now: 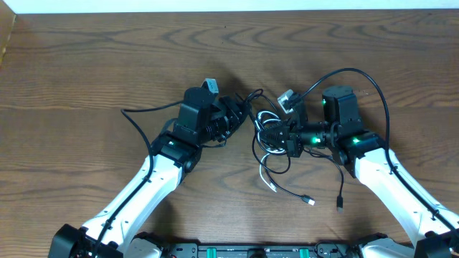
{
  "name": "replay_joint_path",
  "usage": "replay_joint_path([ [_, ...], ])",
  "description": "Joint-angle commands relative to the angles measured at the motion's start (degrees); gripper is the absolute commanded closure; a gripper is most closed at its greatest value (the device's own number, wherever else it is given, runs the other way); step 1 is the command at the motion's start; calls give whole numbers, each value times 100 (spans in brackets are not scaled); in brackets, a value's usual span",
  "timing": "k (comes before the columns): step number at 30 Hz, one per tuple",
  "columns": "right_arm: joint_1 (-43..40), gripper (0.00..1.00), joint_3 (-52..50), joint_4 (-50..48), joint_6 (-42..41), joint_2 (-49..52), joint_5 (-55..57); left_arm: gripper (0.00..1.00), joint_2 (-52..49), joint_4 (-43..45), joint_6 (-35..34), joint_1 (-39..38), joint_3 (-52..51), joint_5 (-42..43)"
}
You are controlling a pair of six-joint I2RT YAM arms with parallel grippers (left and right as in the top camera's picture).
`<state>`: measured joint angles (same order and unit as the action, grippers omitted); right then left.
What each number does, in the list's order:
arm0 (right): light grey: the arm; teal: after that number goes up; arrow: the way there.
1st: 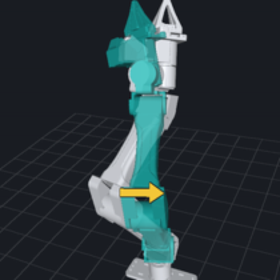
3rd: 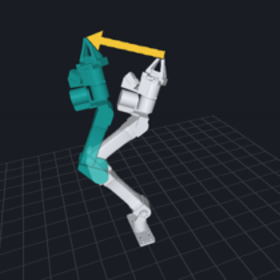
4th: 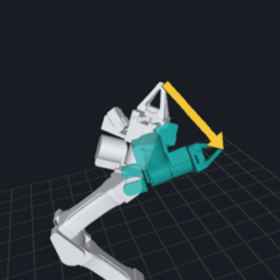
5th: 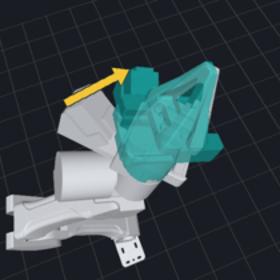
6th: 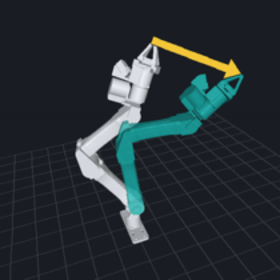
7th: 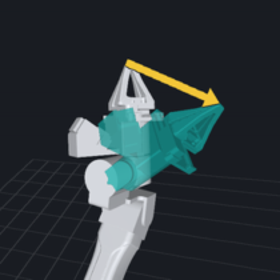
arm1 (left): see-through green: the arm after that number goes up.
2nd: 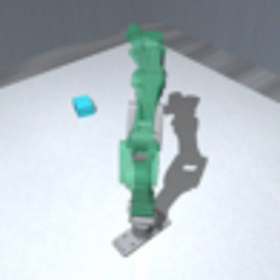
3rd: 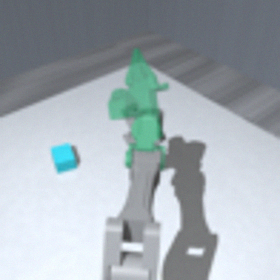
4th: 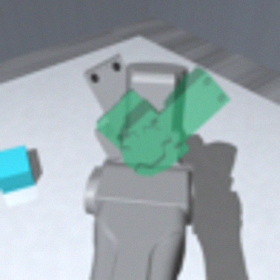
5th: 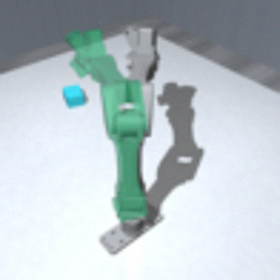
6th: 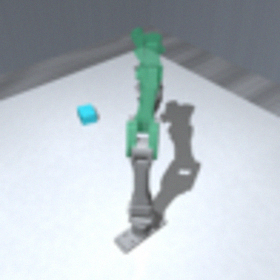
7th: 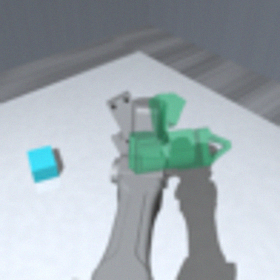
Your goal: Untangle cables
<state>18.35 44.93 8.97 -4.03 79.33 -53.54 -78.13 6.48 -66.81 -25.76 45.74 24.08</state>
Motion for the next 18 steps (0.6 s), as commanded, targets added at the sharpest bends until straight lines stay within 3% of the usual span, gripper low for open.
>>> replay_joint_path([
  [1,46,97,9,11,37,-26,-232,92,-20,74,444,101,61,-227],
  [5,44,81,9,68,24,-26,-177,93,24,225,640,295,61,-190],
  [9,44,73,9,251,22,-26,271,92,79,313,831,568,61,149],
  [14,44,82,9,623,-382,-26,1432,93,111,343,837,925,61,752],
  [18,52,71,9,730,-586,-26,1547,92,109,678,837,1069,61,1331],
])
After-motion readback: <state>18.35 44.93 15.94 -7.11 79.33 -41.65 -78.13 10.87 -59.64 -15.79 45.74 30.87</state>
